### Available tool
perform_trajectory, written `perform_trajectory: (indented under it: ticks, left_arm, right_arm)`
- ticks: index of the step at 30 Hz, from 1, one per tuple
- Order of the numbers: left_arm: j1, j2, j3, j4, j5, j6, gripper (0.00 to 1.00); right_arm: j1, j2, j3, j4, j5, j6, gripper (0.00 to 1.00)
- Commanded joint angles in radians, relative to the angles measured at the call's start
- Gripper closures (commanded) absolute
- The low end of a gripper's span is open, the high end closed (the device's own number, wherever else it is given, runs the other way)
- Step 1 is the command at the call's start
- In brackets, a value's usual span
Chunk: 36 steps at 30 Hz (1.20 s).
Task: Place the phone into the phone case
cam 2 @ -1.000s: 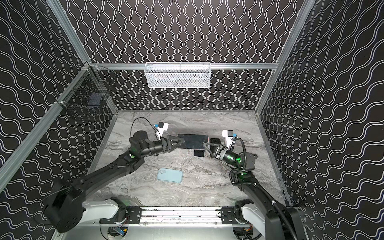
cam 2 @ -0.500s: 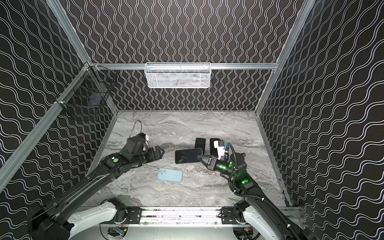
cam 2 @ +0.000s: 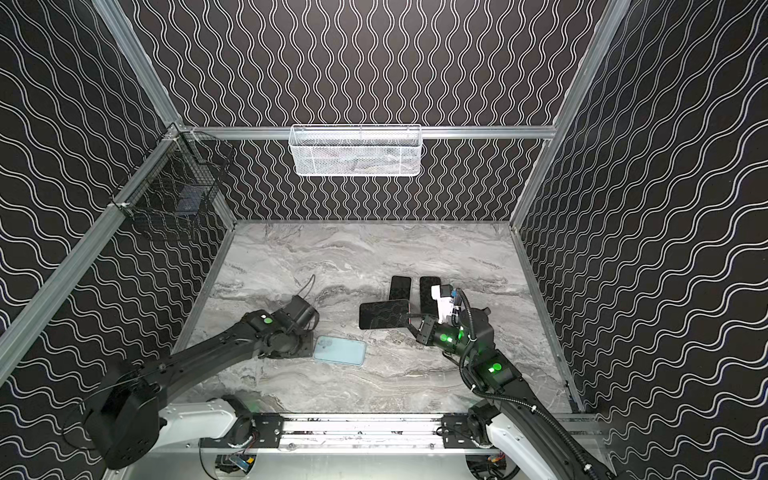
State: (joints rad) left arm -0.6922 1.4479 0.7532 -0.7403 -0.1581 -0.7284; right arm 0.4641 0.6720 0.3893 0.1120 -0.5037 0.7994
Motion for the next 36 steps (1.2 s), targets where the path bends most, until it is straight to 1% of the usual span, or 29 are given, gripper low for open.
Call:
perform_trajectory:
  ticks: [1, 3, 9, 16, 21, 23, 27, 31, 36]
  left_arm:
    - [-0.031, 0.06, 0.015, 0.051, -0.069, -0.008, 0.51]
    - [-0.042, 0.094, 0.019, 0.071, -0.078, -0.007, 0.52]
    - [-0.043, 0.163, 0.028, 0.139, -0.061, 0.005, 0.57]
    - [-0.042, 0.204, 0.048, 0.166, -0.034, 0.017, 0.61]
    - [-0.042, 0.236, 0.051, 0.163, -0.03, 0.02, 0.71]
    - [-0.043, 0.244, 0.05, 0.16, -0.024, 0.018, 0.76]
    - [-0.043, 0.239, 0.04, 0.161, -0.009, 0.011, 0.83]
    - [-0.042, 0.245, 0.038, 0.164, 0.009, -0.002, 0.92]
    - [-0.043, 0.247, 0.057, 0.176, 0.045, -0.036, 0.98]
  right_arm:
    - [0.001, -0.012, -0.007, 0.045, 0.0, -0.009, 1.0]
    - [-0.002, -0.018, -0.007, 0.037, 0.003, -0.016, 1.0]
    - [-0.01, -0.027, 0.002, 0.021, -0.003, -0.029, 1.0]
    - [-0.021, -0.017, 0.003, 0.026, -0.017, -0.029, 1.0]
    - [-0.021, -0.011, 0.008, 0.033, -0.022, -0.03, 1.0]
    - [-0.053, -0.007, 0.011, 0.034, -0.025, -0.032, 1.0]
    - [-0.069, 0.0, 0.018, 0.03, -0.039, -0.037, 1.0]
    - [-0.082, -0.002, 0.019, 0.029, -0.05, -0.041, 1.0]
    - [-0.101, -0.01, 0.007, 0.025, -0.062, -0.043, 1.0]
